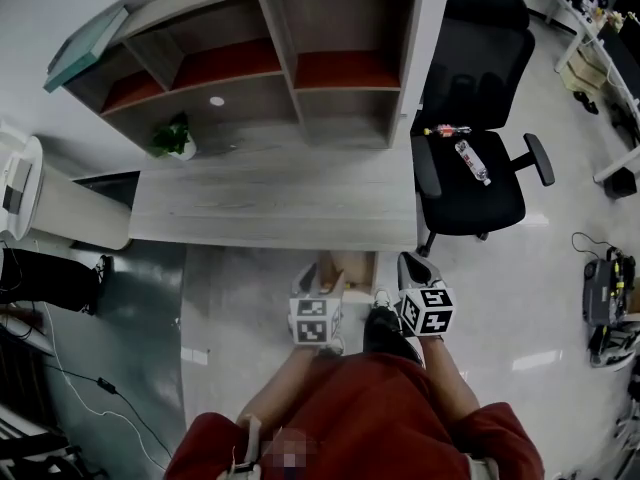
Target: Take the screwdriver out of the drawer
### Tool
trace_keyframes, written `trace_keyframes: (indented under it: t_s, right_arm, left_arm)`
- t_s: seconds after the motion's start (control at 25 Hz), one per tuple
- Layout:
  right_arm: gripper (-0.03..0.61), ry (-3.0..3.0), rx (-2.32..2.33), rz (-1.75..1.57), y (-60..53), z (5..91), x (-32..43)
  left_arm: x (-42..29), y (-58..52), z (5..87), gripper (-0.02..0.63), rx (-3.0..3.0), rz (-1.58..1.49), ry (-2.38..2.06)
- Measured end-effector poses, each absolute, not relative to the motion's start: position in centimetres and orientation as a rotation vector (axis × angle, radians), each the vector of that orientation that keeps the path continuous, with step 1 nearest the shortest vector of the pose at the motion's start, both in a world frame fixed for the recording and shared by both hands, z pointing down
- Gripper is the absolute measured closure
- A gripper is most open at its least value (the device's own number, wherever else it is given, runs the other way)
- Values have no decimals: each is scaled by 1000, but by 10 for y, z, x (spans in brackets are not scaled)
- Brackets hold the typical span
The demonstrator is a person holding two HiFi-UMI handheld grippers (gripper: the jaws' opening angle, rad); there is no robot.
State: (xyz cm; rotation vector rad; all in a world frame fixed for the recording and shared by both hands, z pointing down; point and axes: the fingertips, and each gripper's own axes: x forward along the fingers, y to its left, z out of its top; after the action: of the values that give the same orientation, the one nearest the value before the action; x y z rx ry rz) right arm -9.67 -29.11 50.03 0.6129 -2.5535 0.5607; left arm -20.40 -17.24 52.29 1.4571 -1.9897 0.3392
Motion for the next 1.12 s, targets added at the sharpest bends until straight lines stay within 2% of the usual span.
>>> trace_keyframes:
  t_s: [0.56, 1.12]
  right_arm:
    - [578, -2567, 477, 536, -324, 520, -130]
    - [578, -2490, 264, 537, -286, 583, -155]
  left_arm:
    - [-221, -192, 556, 354, 1291, 304, -2019]
    - [-223, -179, 646, 354, 1172, 288, -1918]
